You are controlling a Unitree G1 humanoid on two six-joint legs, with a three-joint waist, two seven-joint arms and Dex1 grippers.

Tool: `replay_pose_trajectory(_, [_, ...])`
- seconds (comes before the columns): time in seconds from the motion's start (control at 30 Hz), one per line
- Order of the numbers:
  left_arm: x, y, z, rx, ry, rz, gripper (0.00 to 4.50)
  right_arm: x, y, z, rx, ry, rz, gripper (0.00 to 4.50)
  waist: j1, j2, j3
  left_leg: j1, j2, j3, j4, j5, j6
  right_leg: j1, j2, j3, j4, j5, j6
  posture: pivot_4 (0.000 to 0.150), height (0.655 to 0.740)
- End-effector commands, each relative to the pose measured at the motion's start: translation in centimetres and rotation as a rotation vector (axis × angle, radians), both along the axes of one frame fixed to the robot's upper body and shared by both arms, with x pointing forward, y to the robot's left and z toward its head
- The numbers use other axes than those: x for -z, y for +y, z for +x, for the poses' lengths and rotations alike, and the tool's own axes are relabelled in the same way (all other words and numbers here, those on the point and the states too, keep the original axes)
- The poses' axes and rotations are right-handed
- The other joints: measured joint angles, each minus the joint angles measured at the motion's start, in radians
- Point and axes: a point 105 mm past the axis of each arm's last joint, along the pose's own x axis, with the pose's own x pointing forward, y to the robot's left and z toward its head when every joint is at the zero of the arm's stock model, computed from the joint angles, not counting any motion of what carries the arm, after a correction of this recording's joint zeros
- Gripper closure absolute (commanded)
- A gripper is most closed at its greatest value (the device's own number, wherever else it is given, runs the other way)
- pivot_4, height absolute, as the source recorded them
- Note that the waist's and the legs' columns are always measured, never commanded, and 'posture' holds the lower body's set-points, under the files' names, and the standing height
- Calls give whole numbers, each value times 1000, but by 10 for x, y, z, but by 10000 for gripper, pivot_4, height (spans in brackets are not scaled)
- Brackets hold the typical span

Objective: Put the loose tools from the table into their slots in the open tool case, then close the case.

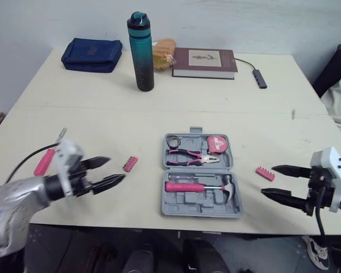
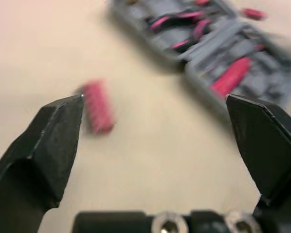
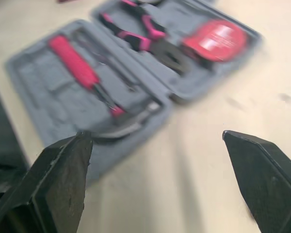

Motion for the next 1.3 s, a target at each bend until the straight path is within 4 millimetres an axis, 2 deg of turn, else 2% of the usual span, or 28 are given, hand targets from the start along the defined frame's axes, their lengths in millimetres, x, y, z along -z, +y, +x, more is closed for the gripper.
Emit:
replay_pose_trajectory(0.03, [-13, 25, -14, -159, -79, 28, 612, -13, -12, 4, 14, -47, -21, 0, 2, 0, 0, 0, 0, 0, 0, -1, 2, 0, 0, 0, 0, 0, 0, 1500, 7400])
replay_pose_trajectory(0.13, [-8, 47, -35, -288, -69, 53, 612, -13, -27, 10, 40, -41, -27, 0, 6, 1, 1, 1, 0, 0, 0, -1, 2, 1, -1, -1, 0, 0, 0, 1500, 7400])
replay_pose_trajectory(0.27, [-4, 52, -49, -356, -68, 54, 612, -11, -39, 19, 61, -42, -33, 0, 2, 1, 1, 0, 0, 0, -1, -2, 2, 1, -1, -1, -3, 0, 0, 1500, 7400])
replay_pose_trajectory(0.4, [6, 75, -68, -501, -45, 56, 612, -11, -48, 21, 81, -47, -27, 0, 1, 2, 1, 0, 0, 0, -1, -2, 3, 1, -1, -1, -2, 0, 0, 1500, 7400])
replay_pose_trajectory(0.5, [7, 84, -76, -552, -45, 60, 612, -11, -51, 21, 89, -48, -26, 0, 0, 2, 1, 0, 0, 0, -2, -2, 2, 1, -1, -1, -2, 0, 0, 1500, 7400])
replay_pose_trajectory(0.57, [6, 92, -79, -589, -51, 62, 612, -10, -53, 21, 91, -47, -23, 0, 0, 3, 1, 1, 0, 0, -1, -2, 3, 1, -1, -1, -2, 0, 0, 1500, 7400])
replay_pose_trajectory(0.73, [0, 75, -61, -500, -90, 66, 612, -12, -51, 24, 78, -55, -23, 0, 3, 3, 1, 1, 0, 0, -1, -2, 3, 1, -1, -1, -2, 0, 0, 1500, 7400])
replay_pose_trajectory(0.87, [-6, 66, -49, -475, -115, 60, 612, -19, -35, 25, 13, -80, -16, 0, 1, 3, 2, 0, 0, 0, -1, -2, 2, 1, -1, -1, -2, 0, 0, 1500, 7400])
replay_pose_trajectory(0.97, [-6, 62, -42, -480, -120, 113, 612, -27, -10, 25, -72, -104, 13, 0, -4, 4, 2, 1, 0, 0, -2, -2, 2, 1, 0, -1, -2, 0, 0, 1500, 7400])
replay_pose_trajectory(1.1, [-1, 88, -37, -635, -102, 143, 612, -37, 24, 20, -203, -112, 45, 0, -7, 4, 2, 1, 0, 0, -2, -2, 2, 0, 0, 0, 0, 0, 0, 1500, 7400])
replay_pose_trajectory(1.2, [0, 105, -44, -638, -86, 164, 612, -55, 50, 17, -298, -142, 98, 0, -11, 4, 2, 1, 0, 0, -2, -2, 1, -1, 0, 0, 0, 0, 0, 1500, 7400])
replay_pose_trajectory(1.3, [-9, 84, -36, -501, -107, 159, 612, -60, 53, 17, -313, -150, 85, 0, -4, 4, 2, 0, 0, 0, -2, -2, 1, -1, 0, -1, -2, 0, -1, 1500, 7400])
